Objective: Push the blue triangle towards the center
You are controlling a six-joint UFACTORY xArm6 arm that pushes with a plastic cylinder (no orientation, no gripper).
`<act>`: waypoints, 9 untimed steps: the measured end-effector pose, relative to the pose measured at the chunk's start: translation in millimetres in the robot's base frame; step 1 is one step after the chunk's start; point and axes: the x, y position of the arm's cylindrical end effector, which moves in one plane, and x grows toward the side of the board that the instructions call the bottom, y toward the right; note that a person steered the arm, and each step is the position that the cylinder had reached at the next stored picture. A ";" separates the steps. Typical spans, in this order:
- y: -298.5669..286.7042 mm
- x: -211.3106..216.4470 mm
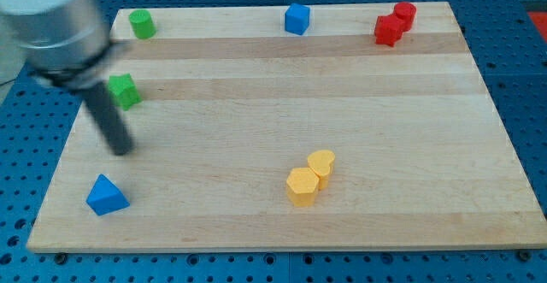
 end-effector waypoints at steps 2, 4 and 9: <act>-40.7 44.3; 17.8 100.7; 37.2 93.9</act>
